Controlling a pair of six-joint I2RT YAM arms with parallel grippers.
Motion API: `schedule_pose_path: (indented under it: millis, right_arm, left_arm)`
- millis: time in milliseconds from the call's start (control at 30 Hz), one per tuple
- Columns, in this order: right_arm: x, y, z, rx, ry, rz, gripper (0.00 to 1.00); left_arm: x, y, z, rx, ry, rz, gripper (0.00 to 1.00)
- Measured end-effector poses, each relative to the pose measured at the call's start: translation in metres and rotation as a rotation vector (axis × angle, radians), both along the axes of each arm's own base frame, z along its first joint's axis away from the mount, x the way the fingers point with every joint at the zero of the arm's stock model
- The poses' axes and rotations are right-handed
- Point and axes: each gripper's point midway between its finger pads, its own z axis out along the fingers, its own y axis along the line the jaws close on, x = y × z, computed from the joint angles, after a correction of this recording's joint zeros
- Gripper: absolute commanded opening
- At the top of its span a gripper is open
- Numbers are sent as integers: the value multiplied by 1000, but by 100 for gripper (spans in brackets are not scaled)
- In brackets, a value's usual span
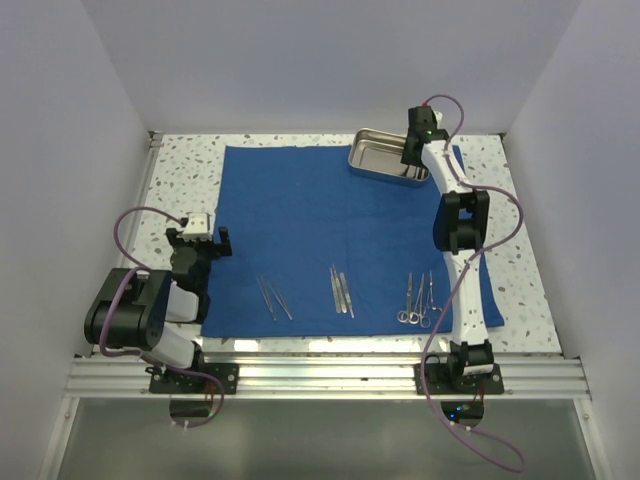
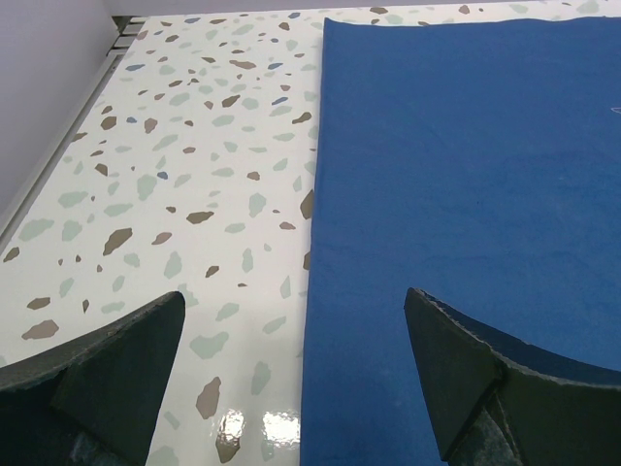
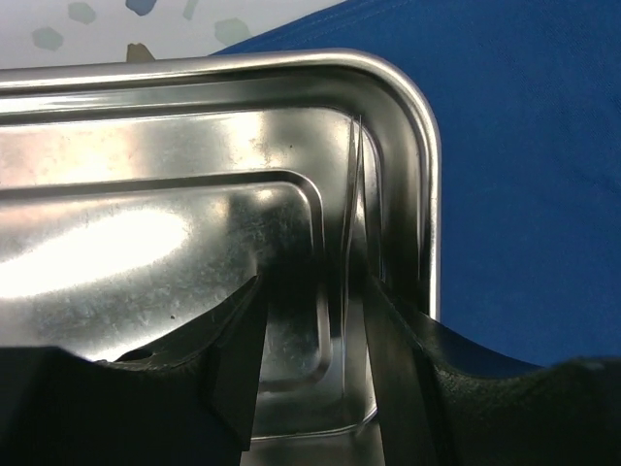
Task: Open and lay out the surgical kit
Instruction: Pick up the medical item from the container.
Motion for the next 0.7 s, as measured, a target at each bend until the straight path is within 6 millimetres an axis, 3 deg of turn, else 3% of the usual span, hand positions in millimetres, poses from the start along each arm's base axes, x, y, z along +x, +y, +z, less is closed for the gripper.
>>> schedule_pose_path:
  millis: [467,633,700]
  right_arm:
    - [-6,-22,-3,-127,20,-62,47]
    - [-7,-26,-3,-151,27,-67,27]
    - [-8,-26,-5,-148,29,-71,24]
  left_arm:
    - [0,0,0,0,0,0,100]
    - [0,0,0,0,0,0,100]
    - [0,0,0,0,0,0,100]
